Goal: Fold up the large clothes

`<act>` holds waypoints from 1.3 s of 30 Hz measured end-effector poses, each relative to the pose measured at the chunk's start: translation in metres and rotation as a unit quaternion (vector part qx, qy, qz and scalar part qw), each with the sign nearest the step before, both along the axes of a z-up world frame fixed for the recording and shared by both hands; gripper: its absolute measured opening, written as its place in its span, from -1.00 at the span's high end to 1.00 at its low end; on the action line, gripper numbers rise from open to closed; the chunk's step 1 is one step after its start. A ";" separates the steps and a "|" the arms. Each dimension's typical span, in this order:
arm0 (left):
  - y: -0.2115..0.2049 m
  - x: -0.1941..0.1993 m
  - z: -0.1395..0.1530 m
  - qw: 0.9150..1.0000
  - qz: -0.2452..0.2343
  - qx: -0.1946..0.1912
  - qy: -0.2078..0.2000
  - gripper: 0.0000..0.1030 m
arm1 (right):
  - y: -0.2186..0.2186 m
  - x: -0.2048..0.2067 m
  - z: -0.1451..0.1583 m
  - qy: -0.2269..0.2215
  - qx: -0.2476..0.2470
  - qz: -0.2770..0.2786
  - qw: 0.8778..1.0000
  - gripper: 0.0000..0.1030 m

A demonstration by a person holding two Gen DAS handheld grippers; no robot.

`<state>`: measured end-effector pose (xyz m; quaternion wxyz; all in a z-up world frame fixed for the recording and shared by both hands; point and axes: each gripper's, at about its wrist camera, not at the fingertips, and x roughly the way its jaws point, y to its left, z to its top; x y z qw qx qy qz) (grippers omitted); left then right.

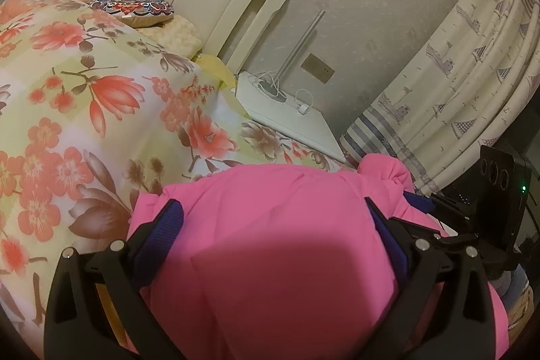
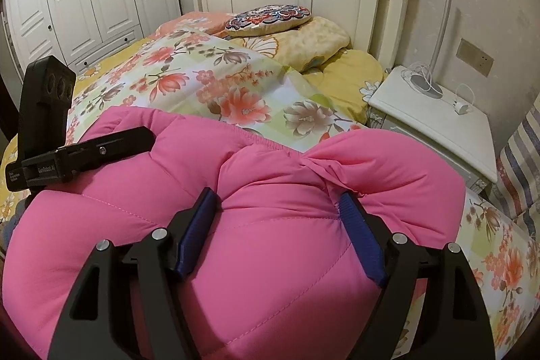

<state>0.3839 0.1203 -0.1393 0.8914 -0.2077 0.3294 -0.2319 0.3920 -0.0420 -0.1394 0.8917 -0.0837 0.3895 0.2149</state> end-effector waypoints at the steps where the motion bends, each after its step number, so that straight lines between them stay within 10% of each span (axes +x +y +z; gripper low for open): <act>1: 0.000 0.000 0.000 1.000 0.000 0.000 0.000 -0.96 | 0.000 0.000 -0.001 0.000 0.000 0.000 1.000 -0.55; 12: -0.001 0.002 -0.002 1.000 -0.001 0.006 0.005 -0.96 | -0.004 -0.001 -0.007 -0.006 0.013 -0.009 1.000 -0.55; 14: -0.011 0.005 0.011 0.998 -0.008 0.068 0.015 -0.96 | -0.003 -0.003 -0.007 -0.008 0.004 -0.011 1.000 -0.55; 19: -0.030 -0.021 0.083 0.963 0.065 0.258 -0.040 -0.96 | 0.004 -0.007 -0.008 -0.016 -0.034 -0.014 0.999 -0.55; 23: -0.046 -0.071 0.140 0.954 0.059 0.285 -0.072 -0.96 | 0.003 -0.008 -0.009 -0.017 -0.036 -0.008 0.999 -0.55; 30: -0.088 -0.118 0.079 0.917 0.017 0.397 -0.042 -0.96 | 0.002 -0.010 -0.008 -0.022 -0.040 -0.017 0.999 -0.54; 35: -0.061 -0.120 0.031 0.954 0.023 0.299 -0.019 -0.96 | -0.002 -0.020 0.007 -0.030 -0.054 -0.025 0.998 -0.54; 39: -0.054 -0.123 0.022 0.960 0.030 0.276 -0.018 -0.96 | -0.016 -0.059 0.044 -0.032 -0.008 -0.045 0.998 -0.59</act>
